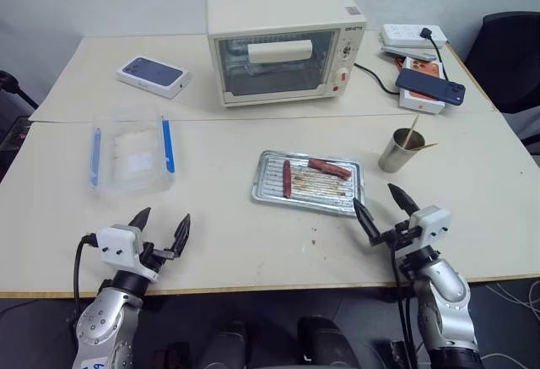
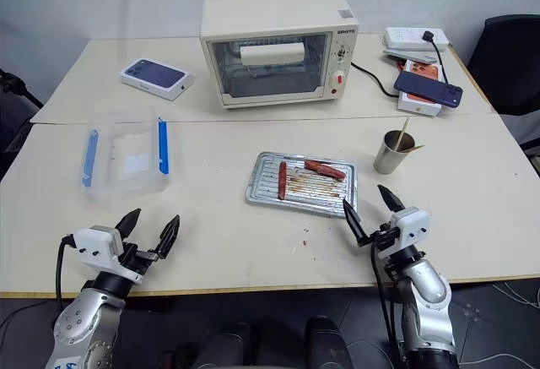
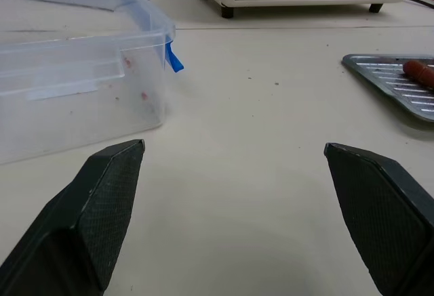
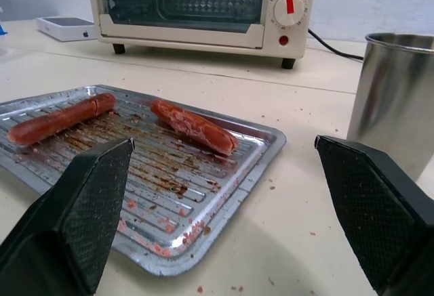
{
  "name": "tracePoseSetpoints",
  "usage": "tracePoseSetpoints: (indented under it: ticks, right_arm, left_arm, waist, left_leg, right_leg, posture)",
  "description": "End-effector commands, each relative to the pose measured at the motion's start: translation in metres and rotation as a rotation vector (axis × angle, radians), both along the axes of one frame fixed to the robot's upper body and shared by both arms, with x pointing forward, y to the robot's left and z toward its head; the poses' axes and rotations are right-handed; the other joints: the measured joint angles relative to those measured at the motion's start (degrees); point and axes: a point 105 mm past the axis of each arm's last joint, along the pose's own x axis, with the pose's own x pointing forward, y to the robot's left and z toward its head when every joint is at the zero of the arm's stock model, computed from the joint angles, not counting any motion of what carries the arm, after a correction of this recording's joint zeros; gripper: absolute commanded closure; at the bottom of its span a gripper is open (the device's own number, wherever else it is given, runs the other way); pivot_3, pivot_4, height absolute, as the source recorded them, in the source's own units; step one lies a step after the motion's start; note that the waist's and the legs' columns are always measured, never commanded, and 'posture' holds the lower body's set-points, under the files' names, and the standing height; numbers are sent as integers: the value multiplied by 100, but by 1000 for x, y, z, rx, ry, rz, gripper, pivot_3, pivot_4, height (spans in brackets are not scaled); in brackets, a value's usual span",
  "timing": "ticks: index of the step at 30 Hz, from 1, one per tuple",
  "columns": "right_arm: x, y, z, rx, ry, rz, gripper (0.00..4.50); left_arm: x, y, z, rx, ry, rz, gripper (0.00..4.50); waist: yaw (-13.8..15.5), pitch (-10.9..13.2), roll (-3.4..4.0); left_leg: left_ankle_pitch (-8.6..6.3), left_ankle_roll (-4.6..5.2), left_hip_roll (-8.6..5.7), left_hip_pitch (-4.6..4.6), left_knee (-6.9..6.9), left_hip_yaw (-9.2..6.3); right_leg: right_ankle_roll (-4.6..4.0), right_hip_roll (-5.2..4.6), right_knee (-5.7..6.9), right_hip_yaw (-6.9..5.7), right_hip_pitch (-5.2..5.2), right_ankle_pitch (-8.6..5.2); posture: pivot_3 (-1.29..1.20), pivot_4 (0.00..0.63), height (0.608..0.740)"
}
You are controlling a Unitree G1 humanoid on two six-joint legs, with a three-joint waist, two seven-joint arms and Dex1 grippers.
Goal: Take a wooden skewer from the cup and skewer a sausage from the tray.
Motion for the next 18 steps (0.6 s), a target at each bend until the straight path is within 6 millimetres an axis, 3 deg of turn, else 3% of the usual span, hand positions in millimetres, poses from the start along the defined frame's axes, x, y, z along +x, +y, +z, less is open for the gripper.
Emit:
tracePoseSetpoints:
  ticks: [1, 4, 10, 13, 15, 18]
  right_arm:
    - [-2, 2, 12, 24, -40, 8, 0]
    - [-10, -8, 26, 45, -59, -2, 0]
    - [-61, -54, 63, -20, -61, 18, 0]
    - [-76, -83, 62, -59, -19, -61, 0]
    - [-82, -114, 51, -92, 13, -175, 0]
    - [-81, -128, 52, -103, 4, -228, 0]
  left_arm:
    - [1, 6, 6, 26, -4, 16, 16]
    - [3, -6, 25, -54, -48, -131, 16]
    - [10, -41, 71, 49, -104, -584, 16]
    - [11, -54, 77, 107, -77, -765, 16]
    - [9, -71, 77, 146, -39, -916, 16]
    - [10, -84, 84, 114, -50, -991, 16]
  waist:
    - [1, 0, 0]
    - [1, 0, 0]
    - [147, 1, 14]
    - [127, -2, 14]
    - [100, -2, 14]
    - [64, -5, 22]
  left_leg:
    - [0, 0, 0, 0, 0, 0]
    - [0, 0, 0, -1, 1, 0]
    - [0, 0, -1, -26, 11, -15]
    - [0, 2, -2, -21, 8, -14]
    - [1, 2, -2, -16, 3, -10]
    - [2, 6, -4, -6, -1, 1]
  right_leg:
    - [0, 0, 0, 0, 0, 0]
    - [0, 0, 2, 0, -1, 0]
    - [0, -5, -6, -9, -7, 0]
    - [-1, -6, -8, -9, -2, 1]
    - [-1, -5, -7, -6, -3, 1]
    - [-1, -5, -6, 1, 3, 1]
  posture:
    - [0, 150, 740]
    - [0, 150, 740]
    - [0, 150, 740]
    - [0, 150, 740]
    - [0, 150, 740]
    - [0, 150, 740]
